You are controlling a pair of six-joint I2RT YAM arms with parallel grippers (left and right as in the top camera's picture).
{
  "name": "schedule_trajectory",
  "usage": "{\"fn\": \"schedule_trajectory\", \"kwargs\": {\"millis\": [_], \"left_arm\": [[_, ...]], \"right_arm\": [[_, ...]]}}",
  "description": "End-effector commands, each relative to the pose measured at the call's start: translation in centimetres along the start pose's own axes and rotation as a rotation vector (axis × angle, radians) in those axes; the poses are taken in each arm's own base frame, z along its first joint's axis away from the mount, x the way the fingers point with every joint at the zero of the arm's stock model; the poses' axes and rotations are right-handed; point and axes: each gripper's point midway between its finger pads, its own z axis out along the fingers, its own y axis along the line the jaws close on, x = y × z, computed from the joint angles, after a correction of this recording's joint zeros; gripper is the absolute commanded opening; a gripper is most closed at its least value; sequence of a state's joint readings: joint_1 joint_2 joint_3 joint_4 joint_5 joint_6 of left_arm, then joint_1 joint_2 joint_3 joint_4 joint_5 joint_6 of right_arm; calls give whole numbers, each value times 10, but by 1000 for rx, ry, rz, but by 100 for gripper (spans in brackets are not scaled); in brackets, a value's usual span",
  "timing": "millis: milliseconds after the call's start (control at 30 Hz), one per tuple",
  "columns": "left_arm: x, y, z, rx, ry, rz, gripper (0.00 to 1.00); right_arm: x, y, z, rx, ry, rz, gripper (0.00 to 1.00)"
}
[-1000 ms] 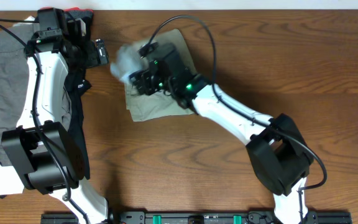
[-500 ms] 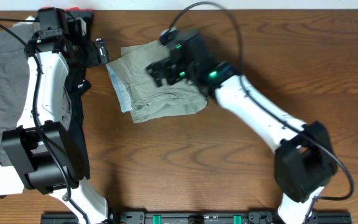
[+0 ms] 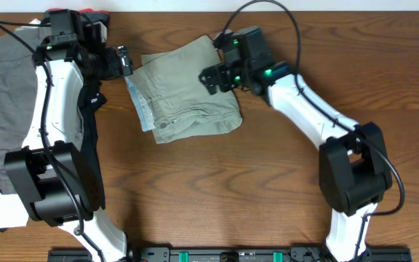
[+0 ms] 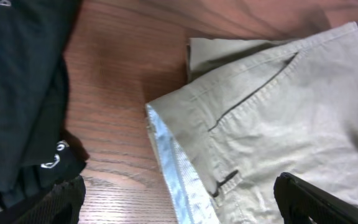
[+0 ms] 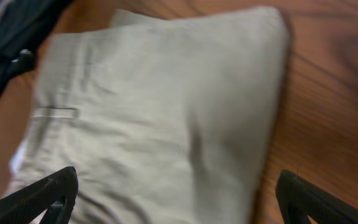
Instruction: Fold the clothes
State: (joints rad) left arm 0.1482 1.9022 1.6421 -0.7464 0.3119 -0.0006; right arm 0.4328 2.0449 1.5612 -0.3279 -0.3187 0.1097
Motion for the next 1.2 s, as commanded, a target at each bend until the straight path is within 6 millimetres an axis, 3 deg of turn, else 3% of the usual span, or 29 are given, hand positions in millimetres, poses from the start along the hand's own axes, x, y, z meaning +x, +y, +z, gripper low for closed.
{"fn": "schedule_trajectory", "kwargs": {"millis": [0,133,267,533,600,667,733,767,867,900,1033,1167], "left_arm": [[4,-10,1,21,12,13,98],[6,-16,2,26,15,24,98],[6,-16,2,26,17,23,98],[6,-16,2,25,19,23,98],[7,-16,2,25,20,23,98],[7,-16,2,25,19,23,98],[7,-16,2,25,20,23,98],[7,-16,2,25,20,23,98],[7,-16,2,25,20,23,98],[7,-16,2,25,20,23,98],[7,-16,2,25,20,22,98],[7,-16,2,25,21,22,98]], "right_arm": [[6,-20,5,-63,16,35,99],[14,-25,17,-211,19,99,99],[29,-34,41,-261,39,197,91],[34,-20,67,-380,22,267,80],[32,-16,70,-388,13,272,74],[28,-14,70,-394,-5,276,62],[24,-14,70,-393,-18,283,44],[22,-15,70,-392,-25,290,30],[19,-20,68,-389,-35,310,5],[19,-21,68,-388,-33,314,1],[19,-29,67,-377,-37,325,1],[15,-55,62,-327,-55,404,1]]}}
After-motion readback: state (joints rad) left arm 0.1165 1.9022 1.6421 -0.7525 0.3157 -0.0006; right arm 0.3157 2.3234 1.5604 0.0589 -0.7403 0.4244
